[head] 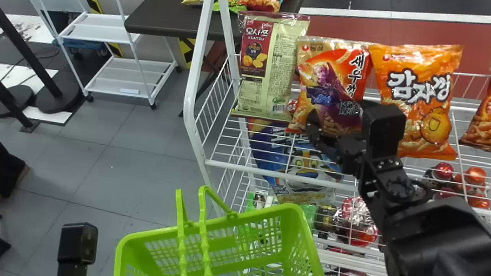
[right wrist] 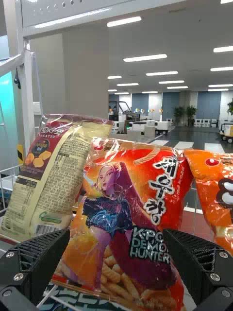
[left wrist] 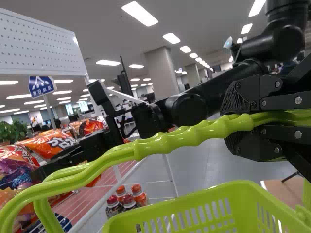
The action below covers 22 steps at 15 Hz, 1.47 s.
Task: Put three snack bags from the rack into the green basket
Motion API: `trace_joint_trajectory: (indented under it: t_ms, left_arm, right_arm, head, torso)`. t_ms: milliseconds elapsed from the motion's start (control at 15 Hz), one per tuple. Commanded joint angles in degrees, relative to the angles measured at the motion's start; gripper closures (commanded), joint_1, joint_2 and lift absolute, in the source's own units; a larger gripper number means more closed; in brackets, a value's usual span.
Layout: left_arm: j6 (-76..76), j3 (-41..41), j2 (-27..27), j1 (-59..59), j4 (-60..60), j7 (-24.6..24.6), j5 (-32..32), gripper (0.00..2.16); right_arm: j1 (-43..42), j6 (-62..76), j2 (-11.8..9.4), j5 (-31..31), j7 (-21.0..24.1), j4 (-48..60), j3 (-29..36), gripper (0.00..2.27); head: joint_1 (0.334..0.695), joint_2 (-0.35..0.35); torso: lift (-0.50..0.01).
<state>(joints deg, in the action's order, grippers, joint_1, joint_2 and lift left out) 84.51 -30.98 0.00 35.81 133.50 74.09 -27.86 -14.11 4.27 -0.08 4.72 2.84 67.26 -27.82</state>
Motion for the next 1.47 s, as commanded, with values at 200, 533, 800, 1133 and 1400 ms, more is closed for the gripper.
trace_joint_trajectory:
  t_ms: [200, 533, 800, 1133, 1400]
  left_arm:
    - [0.00, -0.23, -0.15, 0.22, 0.00, 0.61, 0.00, 2.15]
    - [-0.18, -1.28, -0.15, 0.66, 0.09, 1.32, -0.79, 2.15]
    - [-0.18, -1.54, -0.15, 0.84, 0.00, 2.02, -0.88, 2.15]
    - [0.00, -1.81, -0.15, 0.84, 0.00, 2.02, -1.05, 2.15]
    - [-0.18, -1.98, -0.15, 0.84, 0.00, 2.02, -1.23, 2.15]
  right_arm:
    - [-8.13, 1.92, 0.13, -0.06, -3.37, -11.27, -2.33, 0.13]
    - [-10.85, 0.69, 0.13, 0.55, -7.94, -13.82, -2.33, 1.09]
    - [-11.03, -4.40, 0.13, 0.29, -7.94, -13.21, -1.63, 2.15]
    - [-7.95, -7.04, 0.13, -0.06, -7.85, -7.50, -0.31, 2.24]
    - [-5.23, -10.20, 0.13, -1.12, -7.41, -2.13, 0.92, 2.24]
  head:
    - [0.695, 0.239]
    - [0.695, 0.248]
    - [0.695, 0.250]
    - [0.695, 0.244]
    - [0.695, 0.257]
  torso:
    - [0.000]
    - [0.000]
    - [0.000]
    - [0.000]
    - [0.000]
